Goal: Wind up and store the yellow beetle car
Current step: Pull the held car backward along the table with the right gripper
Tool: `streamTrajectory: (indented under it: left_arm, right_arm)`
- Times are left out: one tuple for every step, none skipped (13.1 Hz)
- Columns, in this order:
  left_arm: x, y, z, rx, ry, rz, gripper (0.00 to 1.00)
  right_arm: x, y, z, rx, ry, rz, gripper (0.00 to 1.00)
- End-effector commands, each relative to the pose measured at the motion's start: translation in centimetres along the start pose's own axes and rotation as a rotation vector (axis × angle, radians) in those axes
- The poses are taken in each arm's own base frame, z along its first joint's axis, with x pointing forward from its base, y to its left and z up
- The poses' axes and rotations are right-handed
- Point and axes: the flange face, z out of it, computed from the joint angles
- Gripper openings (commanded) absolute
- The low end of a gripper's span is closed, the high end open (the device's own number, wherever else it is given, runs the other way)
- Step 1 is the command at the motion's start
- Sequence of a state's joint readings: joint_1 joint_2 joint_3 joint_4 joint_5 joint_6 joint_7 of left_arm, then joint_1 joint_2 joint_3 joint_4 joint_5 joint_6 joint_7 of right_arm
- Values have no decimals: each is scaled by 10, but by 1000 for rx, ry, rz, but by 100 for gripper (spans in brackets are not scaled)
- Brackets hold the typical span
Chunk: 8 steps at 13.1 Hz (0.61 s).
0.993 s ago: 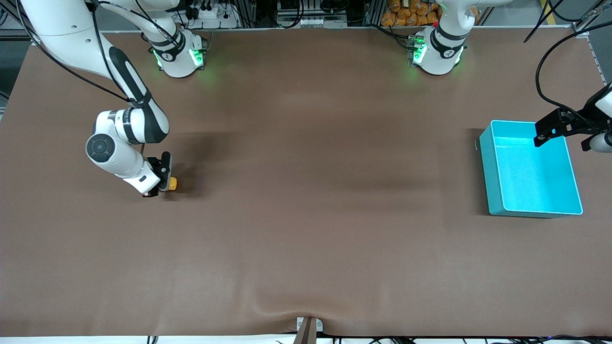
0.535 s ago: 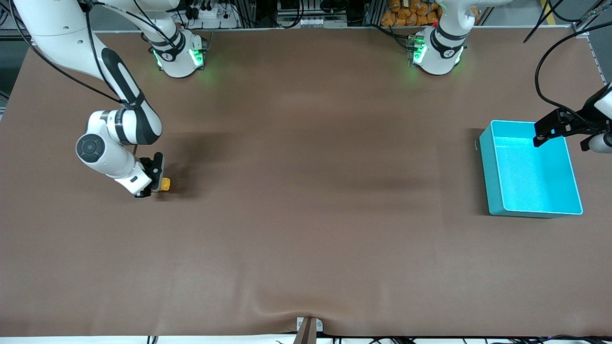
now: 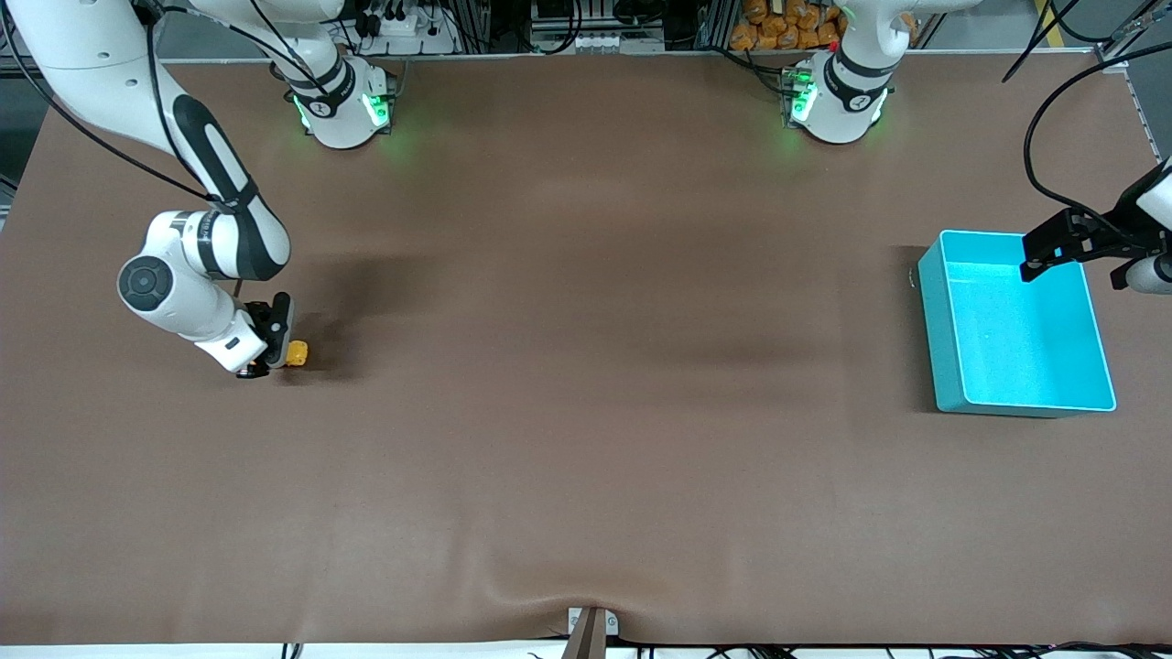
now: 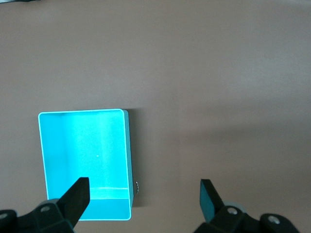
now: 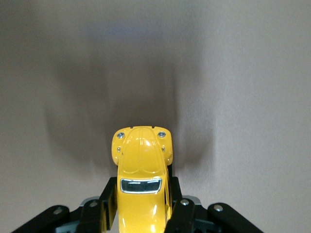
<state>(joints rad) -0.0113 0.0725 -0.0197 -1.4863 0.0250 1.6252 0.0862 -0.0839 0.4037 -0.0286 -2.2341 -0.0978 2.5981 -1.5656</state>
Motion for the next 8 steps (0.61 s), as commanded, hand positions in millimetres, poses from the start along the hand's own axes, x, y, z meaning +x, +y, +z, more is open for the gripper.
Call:
streamTrajectory:
  left_arm:
    - [-2,-2,-2,-1,7,4,100]
    - [-2,-2,1,-1,3,-2,100]
    - [-1,-2,2,-2,1,-7,100]
    - [-1,-2,1,-3,3,-10,100]
    - [-1,-2,1,-3,3,-5,100]
    - [-1,-2,1,-3,3,-1,100]
    - [-1,-3,1,-1,3,1,100]
    - [-1,-2,1,-3,3,2,100]
  right_arm:
    - [-21,-1,25,27,3,-11,35]
    - [-26,-2,25,26,3,-7,35]
    - [-30,-2,27,29,4,-1,35]
    - [-36,-3,27,30,5,7,35]
    - [-41,-2,27,27,5,-1,35]
    - [-46,-2,29,31,6,-6,35]
    - [-54,-1,29,27,6,-4,35]
    - [-59,-1,31,29,7,-9,35]
